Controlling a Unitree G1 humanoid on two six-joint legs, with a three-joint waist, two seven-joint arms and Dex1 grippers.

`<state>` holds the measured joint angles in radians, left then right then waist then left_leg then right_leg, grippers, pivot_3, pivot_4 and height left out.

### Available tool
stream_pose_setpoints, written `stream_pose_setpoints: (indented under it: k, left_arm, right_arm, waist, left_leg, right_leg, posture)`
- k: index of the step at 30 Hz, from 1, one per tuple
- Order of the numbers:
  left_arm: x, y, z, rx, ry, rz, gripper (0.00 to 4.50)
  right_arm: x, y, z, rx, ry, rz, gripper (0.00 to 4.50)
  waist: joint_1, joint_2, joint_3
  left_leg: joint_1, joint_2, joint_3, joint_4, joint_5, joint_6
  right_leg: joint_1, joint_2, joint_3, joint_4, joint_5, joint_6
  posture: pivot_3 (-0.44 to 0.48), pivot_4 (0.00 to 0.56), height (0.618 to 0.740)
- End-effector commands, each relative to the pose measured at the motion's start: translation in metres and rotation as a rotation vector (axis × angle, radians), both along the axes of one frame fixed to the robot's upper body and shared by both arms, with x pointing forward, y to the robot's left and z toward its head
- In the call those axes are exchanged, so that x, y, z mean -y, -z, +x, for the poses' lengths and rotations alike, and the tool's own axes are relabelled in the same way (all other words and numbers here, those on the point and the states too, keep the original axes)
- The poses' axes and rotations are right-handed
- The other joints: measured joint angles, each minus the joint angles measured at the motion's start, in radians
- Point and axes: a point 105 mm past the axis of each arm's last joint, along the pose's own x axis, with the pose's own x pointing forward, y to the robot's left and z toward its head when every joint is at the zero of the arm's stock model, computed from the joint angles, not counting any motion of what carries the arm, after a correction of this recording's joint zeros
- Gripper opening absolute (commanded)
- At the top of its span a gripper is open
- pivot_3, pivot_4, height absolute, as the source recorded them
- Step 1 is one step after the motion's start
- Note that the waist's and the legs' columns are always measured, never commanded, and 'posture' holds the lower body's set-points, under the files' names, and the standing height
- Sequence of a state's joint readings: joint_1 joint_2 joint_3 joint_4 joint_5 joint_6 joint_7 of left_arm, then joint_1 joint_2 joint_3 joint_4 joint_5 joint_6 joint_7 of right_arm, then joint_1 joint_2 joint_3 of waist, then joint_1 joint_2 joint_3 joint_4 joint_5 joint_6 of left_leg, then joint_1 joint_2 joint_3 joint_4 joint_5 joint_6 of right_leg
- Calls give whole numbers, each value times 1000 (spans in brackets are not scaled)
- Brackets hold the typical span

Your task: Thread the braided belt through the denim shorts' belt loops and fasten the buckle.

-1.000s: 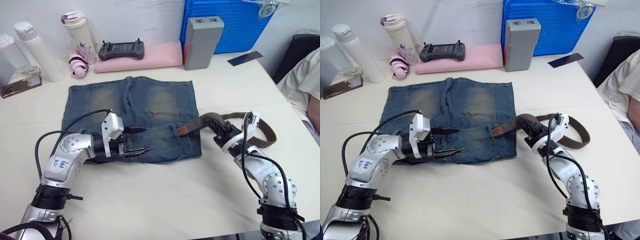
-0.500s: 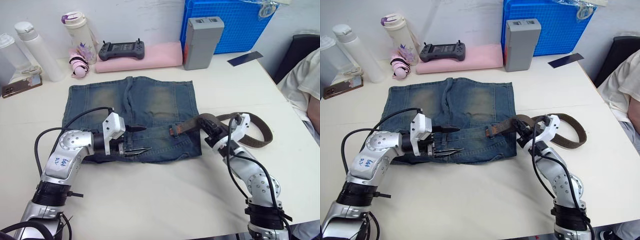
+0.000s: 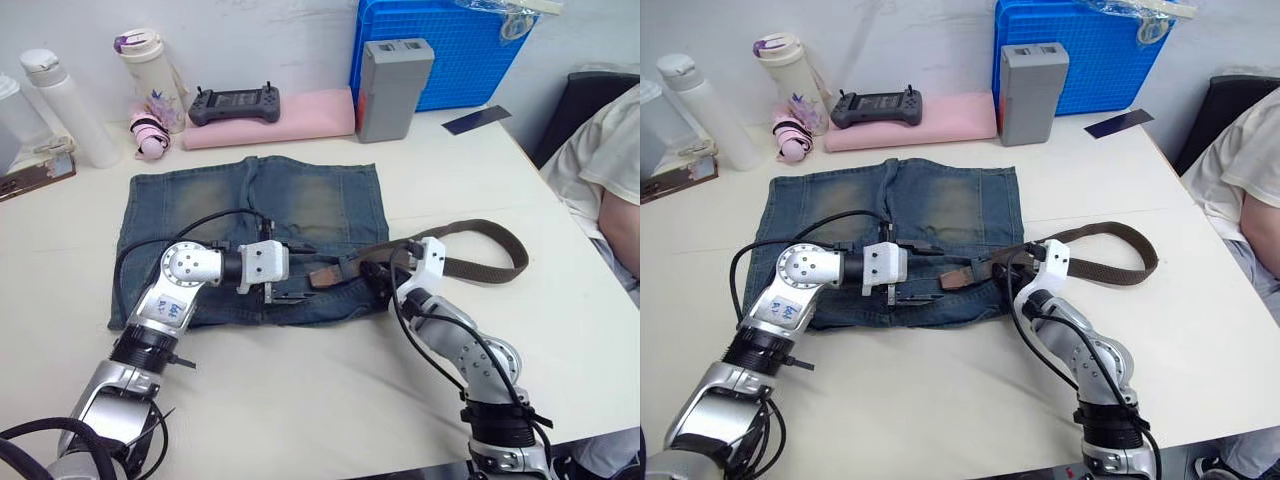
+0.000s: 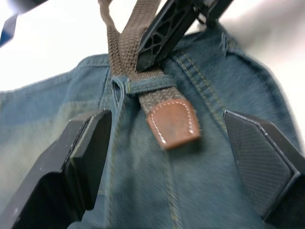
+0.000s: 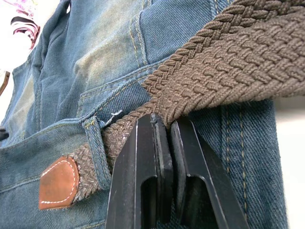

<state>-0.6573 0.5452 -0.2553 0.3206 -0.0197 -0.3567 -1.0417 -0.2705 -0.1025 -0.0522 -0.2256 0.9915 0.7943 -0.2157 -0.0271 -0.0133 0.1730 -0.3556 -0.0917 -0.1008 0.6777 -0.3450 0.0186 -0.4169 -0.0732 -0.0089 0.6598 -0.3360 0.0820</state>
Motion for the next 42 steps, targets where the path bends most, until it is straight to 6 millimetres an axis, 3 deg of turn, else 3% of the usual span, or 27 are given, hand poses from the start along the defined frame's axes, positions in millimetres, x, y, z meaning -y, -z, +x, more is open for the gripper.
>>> stream_pose_setpoints:
  k: [1, 7, 16, 19, 22, 25, 29, 32, 36, 38, 42]
  left_arm:
    - [7, -1, 2, 112, 72, 63, 4063]
    - [18, 6, 6, 214, 147, 150, 4063]
    - [12, 1, 15, 251, 119, 155, 20]
    - [9, -1, 17, 261, 97, 156, 20]
    - [9, -5, 17, 258, 80, 128, 0]
    - [7, -9, 15, 245, 68, 102, 0]
    - [4, -15, 9, 217, 59, 74, 0]
    - [-1, -17, 4, 208, 63, 79, 0]
    - [-8, -19, 1, 227, 64, 108, 0]
    - [-13, -23, -1, 242, 67, 111, 0]
    - [-27, -30, -8, 291, 63, 126, 0]
  right_arm:
    - [-5, 39, -10, -156, -29, -28, 0]
    - [-6, 36, -11, -148, -23, -19, 0]
    - [-5, 29, -9, -114, -26, -30, 0]
    - [-6, 22, -9, -69, -40, -37, 0]
    - [-5, 7, -11, -3, -64, -23, 1081]
    - [3, -20, -17, 101, -105, -30, 2452]
    - [9, -58, -43, 352, -295, -264, 4306]
    - [-2, -74, -72, 582, -504, -499, 4414]
    - [-16, -56, -85, 832, -735, -900, 4414]
    - [-15, -35, -77, 979, -814, -1187, 4414]
    - [-13, -10, -57, 1088, -833, -1424, 4414]
  waist:
    - [-1, 0, -1]
    - [-1, -3, -5]
    - [0, -4, -6]
    - [0, -4, -6]
    - [0, -4, -6]
    - [0, -4, -6]
    - [2, 1, -4]
    - [3, 2, -3]
    - [0, 2, -3]
    - [0, 1, -3]
    - [5, 1, -3]
  left_leg:
    - [0, 0, 0, 0, 0, 0]
    - [0, 0, 0, 0, 0, 0]
    - [0, 0, 0, 0, 0, 0]
    - [0, 0, 0, 0, 0, 0]
    - [0, 0, 0, 0, 0, 0]
    - [-2, 0, 0, 0, 0, 0]
    - [-15, -1, 0, 5, -1, 1]
    - [-18, -2, 0, 5, -1, 2]
    - [-18, -1, 0, 5, -1, 1]
    - [-17, -2, 1, 5, -1, 2]
    - [-16, -2, 2, 6, 0, 1]
  right_leg:
    - [0, 0, 0, 0, 0, 0]
    - [0, 0, 0, 0, 0, 0]
    - [0, 0, 0, 1, 0, 0]
    - [0, 0, 1, 1, 0, 0]
    - [0, 0, 1, 1, 0, 0]
    - [-2, 0, 1, 2, 0, 0]
    - [-13, -1, 1, 5, 0, 0]
    - [-16, -1, 1, 2, 1, 1]
    - [-15, 0, 0, 1, 1, 1]
    - [-15, -1, 1, 2, 1, 1]
    - [-15, -1, 1, 2, 1, 1]
  posture:
    - [0, 150, 709]
    - [0, 150, 709]
    - [0, 150, 709]
    - [0, 150, 709]
    - [0, 150, 709]
    - [0, 150, 709]
    - [0, 150, 709]
    - [0, 150, 709]
    - [0, 150, 709]
    - [0, 150, 709]
    - [0, 150, 709]
